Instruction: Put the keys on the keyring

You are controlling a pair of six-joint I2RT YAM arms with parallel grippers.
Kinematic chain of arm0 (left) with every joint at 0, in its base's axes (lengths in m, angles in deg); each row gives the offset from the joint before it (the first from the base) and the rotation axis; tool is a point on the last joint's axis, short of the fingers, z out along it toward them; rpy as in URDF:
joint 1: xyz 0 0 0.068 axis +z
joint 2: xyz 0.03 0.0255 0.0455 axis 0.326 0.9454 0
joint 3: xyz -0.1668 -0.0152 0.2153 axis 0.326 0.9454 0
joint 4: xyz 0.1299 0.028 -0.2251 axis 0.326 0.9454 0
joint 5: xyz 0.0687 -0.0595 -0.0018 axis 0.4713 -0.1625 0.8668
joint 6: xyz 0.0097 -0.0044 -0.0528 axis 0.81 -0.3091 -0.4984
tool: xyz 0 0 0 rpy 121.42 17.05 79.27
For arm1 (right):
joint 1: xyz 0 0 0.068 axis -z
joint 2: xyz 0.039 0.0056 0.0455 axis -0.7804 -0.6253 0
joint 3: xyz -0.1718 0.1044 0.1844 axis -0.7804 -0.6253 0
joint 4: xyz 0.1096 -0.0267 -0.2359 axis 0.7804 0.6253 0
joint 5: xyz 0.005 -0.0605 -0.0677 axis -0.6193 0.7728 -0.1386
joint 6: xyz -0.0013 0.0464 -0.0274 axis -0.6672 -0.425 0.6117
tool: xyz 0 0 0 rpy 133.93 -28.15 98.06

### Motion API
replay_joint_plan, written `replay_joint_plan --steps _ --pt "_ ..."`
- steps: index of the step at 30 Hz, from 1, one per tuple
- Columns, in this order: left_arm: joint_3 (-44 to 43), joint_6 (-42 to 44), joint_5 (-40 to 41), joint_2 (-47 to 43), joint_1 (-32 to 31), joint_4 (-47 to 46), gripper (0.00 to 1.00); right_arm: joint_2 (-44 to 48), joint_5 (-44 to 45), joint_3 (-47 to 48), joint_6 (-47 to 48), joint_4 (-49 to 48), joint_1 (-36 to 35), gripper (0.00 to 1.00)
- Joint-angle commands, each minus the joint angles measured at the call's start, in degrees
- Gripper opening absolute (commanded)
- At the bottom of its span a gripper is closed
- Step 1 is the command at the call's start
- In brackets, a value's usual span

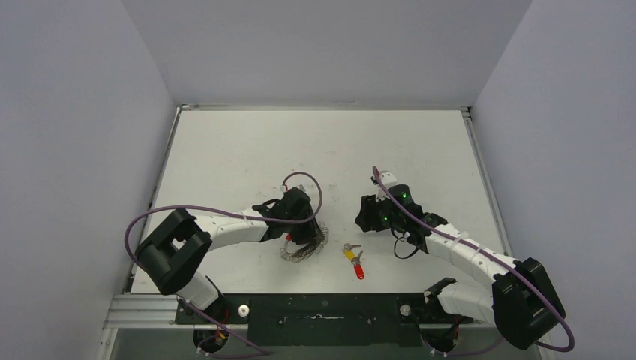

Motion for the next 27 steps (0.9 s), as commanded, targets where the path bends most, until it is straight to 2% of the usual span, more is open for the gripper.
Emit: replay_joint_plan --steps 1,11,26,27 --pt "-0.21 -0.56 0.04 0.68 -0.44 0.17 0.28 -0.08 -0.34 0.19 -0.23 -1.54 0.38 0.49" --pt "-2.48 0.44 1.63 1.31 -0.73 6.20 0.33 -0.13 -0.52 0.41 -0.10 -1.43 0.65 0.50" --pt "-2.39 1.79 1.59 0.72 -0.99 3.62 0.00 -0.06 -1.20 0.89 0.18 -1.00 0.96 0.50" --pt "-2.44 2.47 1.66 0.41 -0.99 3.41 0.00 0.03 -1.29 1.02 0.31 -0.81 0.99 0.50"
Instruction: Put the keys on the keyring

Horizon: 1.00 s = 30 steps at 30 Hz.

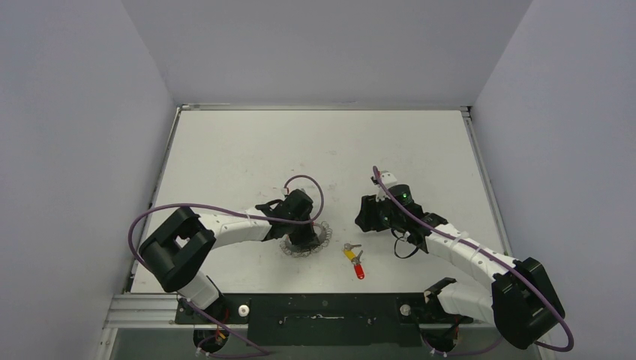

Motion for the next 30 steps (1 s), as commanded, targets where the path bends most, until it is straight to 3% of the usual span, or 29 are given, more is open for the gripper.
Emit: replay_joint_plan --steps 1,14,21,30 --pt "-1.40 3.04 1.43 -1.51 -0.29 -0.84 0.00 0.33 -0.66 1.18 0.39 -0.55 0.58 0.50" --pt "-0.12 15.58 1.53 -11.63 -0.51 -1.66 0.00 11.09 -4.96 3.33 5.32 0.37 0.95 0.67" --pt "2.42 23.53 1.13 -19.81 -0.65 -1.21 0.00 16.99 -15.29 1.94 8.09 -7.78 0.93 0.71" --pt "7.42 33.06 -4.68 -27.41 -1.07 -5.18 0.00 16.17 -29.94 0.93 8.85 -20.40 0.15 0.71"
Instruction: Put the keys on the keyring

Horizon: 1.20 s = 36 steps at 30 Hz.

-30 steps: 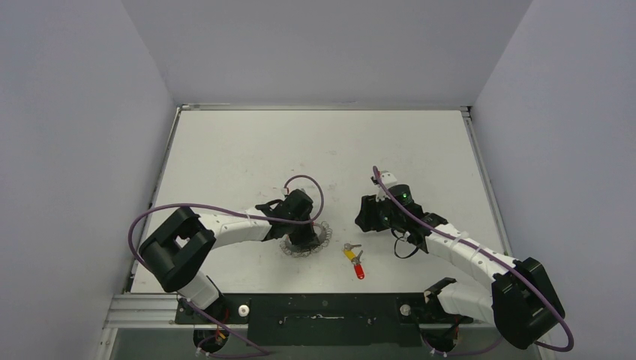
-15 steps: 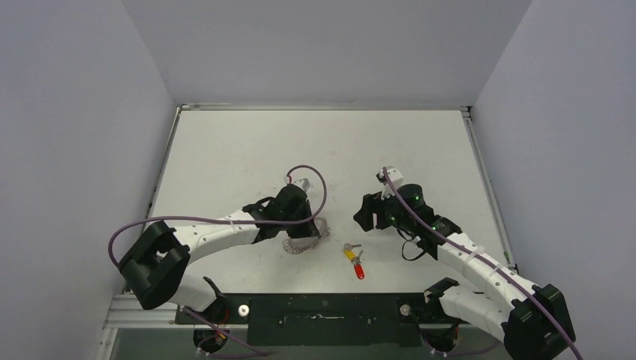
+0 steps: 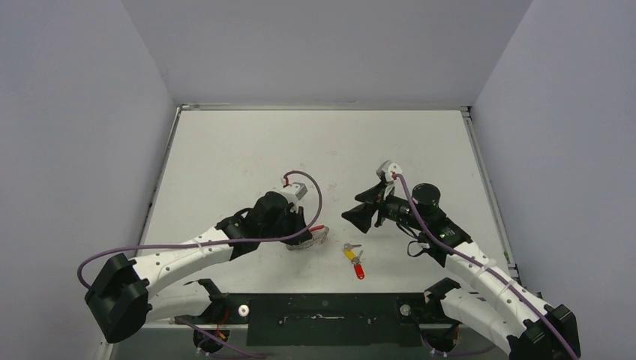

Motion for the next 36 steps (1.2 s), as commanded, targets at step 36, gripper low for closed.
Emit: replay_joint_plan --steps 36 --pt "9.02 21.44 -6.02 -14.52 -5.25 -11.64 0.00 -25.85 -18.20 1.55 18.04 -21.42 -17.68 0.34"
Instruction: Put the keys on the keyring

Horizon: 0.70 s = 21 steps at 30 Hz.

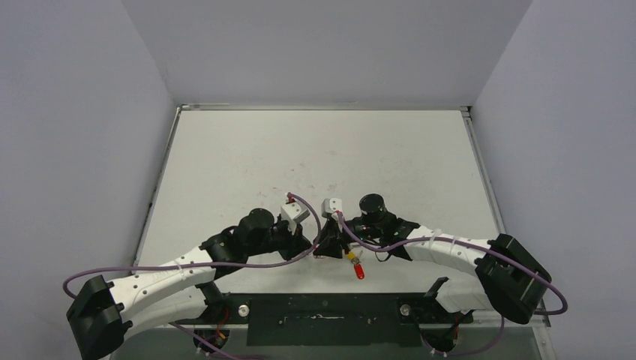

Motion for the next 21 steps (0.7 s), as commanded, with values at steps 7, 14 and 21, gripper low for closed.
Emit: replay_joint_plan --steps 7,14,21 --pt "-0.99 1.53 0.16 -1.06 -1.76 -3.64 0.00 -6.19 -3.44 4.42 3.99 -4.33 -0.30 0.27" --pt "-1.25 2.10 0.85 -1.51 -2.38 -3.49 0.00 -8.12 -4.46 5.21 5.49 -3.31 -0.30 0.06" --pt "-0.89 2.28 2.24 -2.82 -2.55 -2.94 0.00 -7.76 -5.27 4.63 6.02 -3.03 -0.22 0.00"
